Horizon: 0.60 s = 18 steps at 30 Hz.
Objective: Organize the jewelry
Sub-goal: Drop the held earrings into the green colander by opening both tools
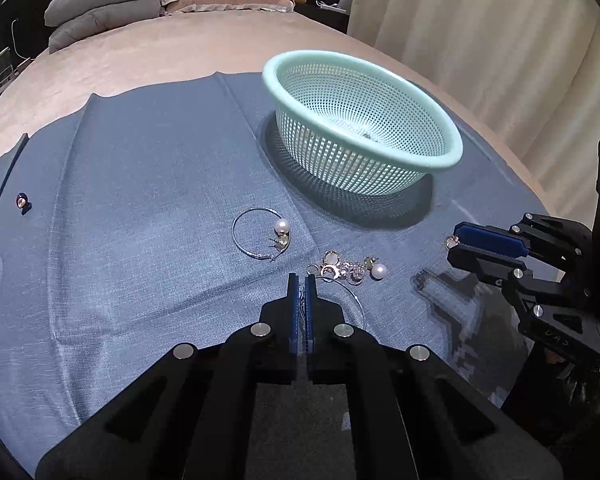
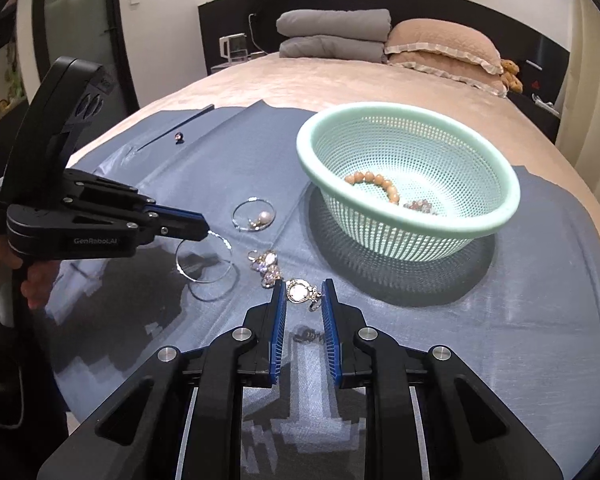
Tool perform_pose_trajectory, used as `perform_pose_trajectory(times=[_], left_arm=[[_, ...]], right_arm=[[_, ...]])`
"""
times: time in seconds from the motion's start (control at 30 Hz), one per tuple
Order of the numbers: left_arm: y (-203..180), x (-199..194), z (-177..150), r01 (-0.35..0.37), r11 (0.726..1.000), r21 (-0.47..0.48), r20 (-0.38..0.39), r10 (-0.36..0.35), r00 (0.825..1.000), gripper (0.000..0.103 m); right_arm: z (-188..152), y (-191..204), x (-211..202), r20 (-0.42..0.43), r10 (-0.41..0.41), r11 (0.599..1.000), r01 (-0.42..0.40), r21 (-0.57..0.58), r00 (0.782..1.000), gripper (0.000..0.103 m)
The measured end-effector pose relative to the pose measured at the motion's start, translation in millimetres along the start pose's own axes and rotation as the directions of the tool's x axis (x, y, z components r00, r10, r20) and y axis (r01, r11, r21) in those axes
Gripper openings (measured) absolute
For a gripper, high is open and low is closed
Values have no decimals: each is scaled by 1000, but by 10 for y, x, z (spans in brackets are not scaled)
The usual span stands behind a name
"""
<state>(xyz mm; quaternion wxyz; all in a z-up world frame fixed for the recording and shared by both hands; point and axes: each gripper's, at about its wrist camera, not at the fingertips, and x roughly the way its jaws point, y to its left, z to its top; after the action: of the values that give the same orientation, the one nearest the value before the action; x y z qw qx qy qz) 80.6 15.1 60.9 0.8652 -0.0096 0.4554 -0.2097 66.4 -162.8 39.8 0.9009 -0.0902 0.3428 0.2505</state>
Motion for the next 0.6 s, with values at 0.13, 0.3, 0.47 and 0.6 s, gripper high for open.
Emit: perform_pose_trajectory(times=[0.13, 0.3, 0.47, 0.6], left_arm=[[-26, -146, 19, 16, 1000, -1, 24, -16, 1000, 3], [-116, -361, 209, 29, 999, 25, 75, -31, 997, 3], [-170, -522, 598, 26, 998, 58, 134, -33, 990, 3], [-192, -460, 1029, 9, 997, 75, 179, -22, 984, 3]], right_arm=[[114, -68, -159, 70, -12, 1000, 11, 5, 998, 17], [358, -203, -317, 150, -52, 999, 50, 16, 987, 17], [641, -417, -331, 189, -109, 994, 102, 45, 976, 17], [778, -665, -189, 182, -145, 986, 127, 106, 973, 17]])
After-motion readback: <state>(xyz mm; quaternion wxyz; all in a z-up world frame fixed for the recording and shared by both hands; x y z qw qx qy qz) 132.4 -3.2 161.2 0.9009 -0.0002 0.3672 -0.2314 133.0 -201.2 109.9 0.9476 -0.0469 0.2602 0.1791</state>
